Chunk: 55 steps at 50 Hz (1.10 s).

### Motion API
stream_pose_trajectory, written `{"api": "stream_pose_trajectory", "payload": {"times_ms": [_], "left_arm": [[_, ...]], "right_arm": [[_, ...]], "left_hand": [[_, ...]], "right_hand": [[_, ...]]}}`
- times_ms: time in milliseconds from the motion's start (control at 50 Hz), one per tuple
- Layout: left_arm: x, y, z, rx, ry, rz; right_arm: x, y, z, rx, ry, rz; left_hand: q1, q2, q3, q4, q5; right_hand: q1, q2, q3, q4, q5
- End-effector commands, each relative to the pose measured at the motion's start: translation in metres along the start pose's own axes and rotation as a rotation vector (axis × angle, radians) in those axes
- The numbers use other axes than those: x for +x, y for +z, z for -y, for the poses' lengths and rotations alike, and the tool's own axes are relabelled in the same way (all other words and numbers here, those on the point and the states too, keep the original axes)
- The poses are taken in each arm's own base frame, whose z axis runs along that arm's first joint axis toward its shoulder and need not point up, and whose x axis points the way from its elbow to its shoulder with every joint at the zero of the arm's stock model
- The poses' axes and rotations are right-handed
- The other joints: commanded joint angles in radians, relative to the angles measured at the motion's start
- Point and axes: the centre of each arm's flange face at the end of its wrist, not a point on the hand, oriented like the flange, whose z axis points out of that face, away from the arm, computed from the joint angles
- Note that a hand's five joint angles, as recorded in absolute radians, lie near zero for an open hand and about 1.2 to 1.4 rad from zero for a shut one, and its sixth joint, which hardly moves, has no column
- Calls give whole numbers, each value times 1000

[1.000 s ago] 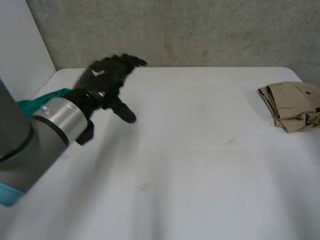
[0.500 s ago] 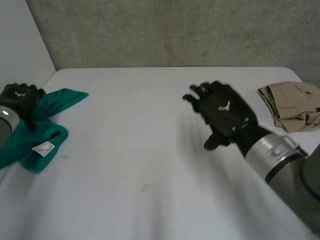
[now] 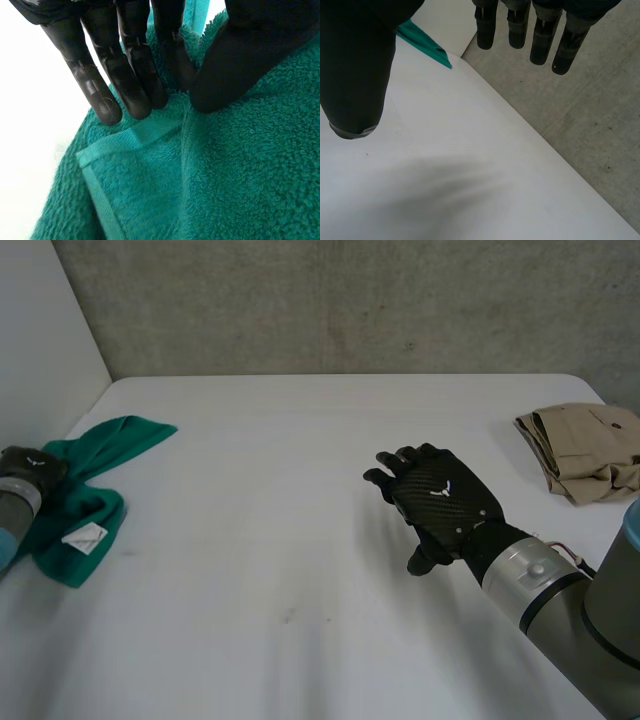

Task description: Fold the laundry.

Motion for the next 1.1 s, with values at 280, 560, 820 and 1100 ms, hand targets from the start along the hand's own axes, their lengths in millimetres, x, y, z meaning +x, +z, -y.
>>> {"api": "stream_pose_trajectory", "payload": {"times_ms": [280, 560, 820, 1100], "left_arm": [[46, -198, 176, 467, -573, -410], [166, -291, 163, 373, -546, -934], [54, -210, 158, 367, -688, -422], [20, -195, 108, 273, -573, -267]], "right_arm": [[51, -1, 7, 8, -11, -202], [85, -1, 6, -2, -18, -316], [53, 0, 14, -50, 24, -130], [-63, 41, -7, -231, 102, 363]], "left_hand": [[314, 206, 213, 203, 239], [-881, -989, -982, -992, -955], [-901, -1009, -1002, -1012, -976], [-892, -1001, -993, -1003, -967]], "right_hand": [[-28, -44, -41, -58, -67], [-28, -44, -41, -58, -67], [-28, -44, -41, -58, -67], [-16, -31, -28, -45, -54]]}}
